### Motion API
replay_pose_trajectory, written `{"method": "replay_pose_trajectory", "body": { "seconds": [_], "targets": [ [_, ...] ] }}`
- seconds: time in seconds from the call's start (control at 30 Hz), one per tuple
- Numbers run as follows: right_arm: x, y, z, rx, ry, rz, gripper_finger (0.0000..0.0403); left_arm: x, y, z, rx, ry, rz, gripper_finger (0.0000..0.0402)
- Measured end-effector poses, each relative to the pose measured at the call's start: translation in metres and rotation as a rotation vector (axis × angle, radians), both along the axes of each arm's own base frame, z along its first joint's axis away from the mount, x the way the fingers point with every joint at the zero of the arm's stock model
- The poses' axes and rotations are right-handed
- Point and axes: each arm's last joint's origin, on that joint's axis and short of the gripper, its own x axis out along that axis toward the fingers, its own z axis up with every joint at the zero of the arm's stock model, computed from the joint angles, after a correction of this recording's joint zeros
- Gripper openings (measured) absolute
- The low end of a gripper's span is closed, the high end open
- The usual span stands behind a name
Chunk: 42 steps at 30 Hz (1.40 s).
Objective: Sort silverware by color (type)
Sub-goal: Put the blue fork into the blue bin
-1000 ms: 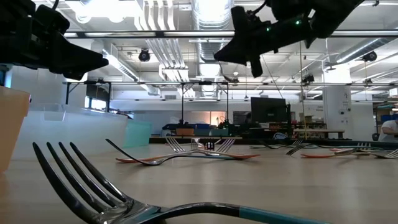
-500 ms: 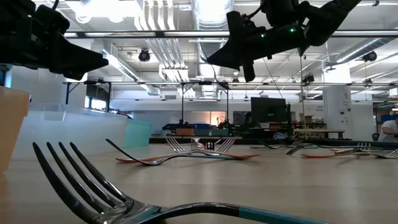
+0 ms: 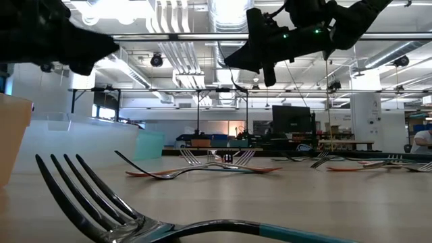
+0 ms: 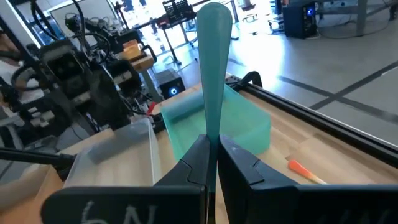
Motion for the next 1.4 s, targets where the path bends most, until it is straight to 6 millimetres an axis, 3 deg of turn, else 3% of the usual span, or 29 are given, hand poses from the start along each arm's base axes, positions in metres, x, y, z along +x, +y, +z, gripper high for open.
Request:
{"method": "replay_pose_trajectory", "body": {
  "seconds": [0.17, 0.47, 0.73, 1.17, 1.27, 1.4],
  "targets": [
    [0.0, 0.0, 0.0, 0.0, 0.0, -0.011, 0.0012, -0.002, 0.0, 0.01, 0.214, -0.068, 0.031, 0.0128],
    [0.0, -0.002, 0.001, -0.007, -0.006, -0.046, 0.0012, -0.01, 0.001, 0.031, 0.257, -0.289, 0.118, 0.0128],
    [-0.001, -0.002, 0.002, -0.037, -0.004, -0.05, 0.0012, -0.012, 0.002, 0.034, 0.037, -0.359, 0.051, 0.0128],
    [0.0, -0.003, 0.004, -0.048, -0.011, -0.077, 0.0013, -0.012, 0.002, 0.034, -0.107, -0.393, -0.003, 0.0128],
    [0.0, -0.004, 0.004, -0.058, -0.007, -0.091, 0.0013, -0.012, 0.004, 0.034, -0.052, -0.373, 0.105, 0.0128],
    [0.0, -0.004, 0.004, -0.053, -0.009, -0.093, 0.0013, -0.015, 0.011, 0.032, -0.047, -0.331, 0.385, 0.0128]
  ]
}}
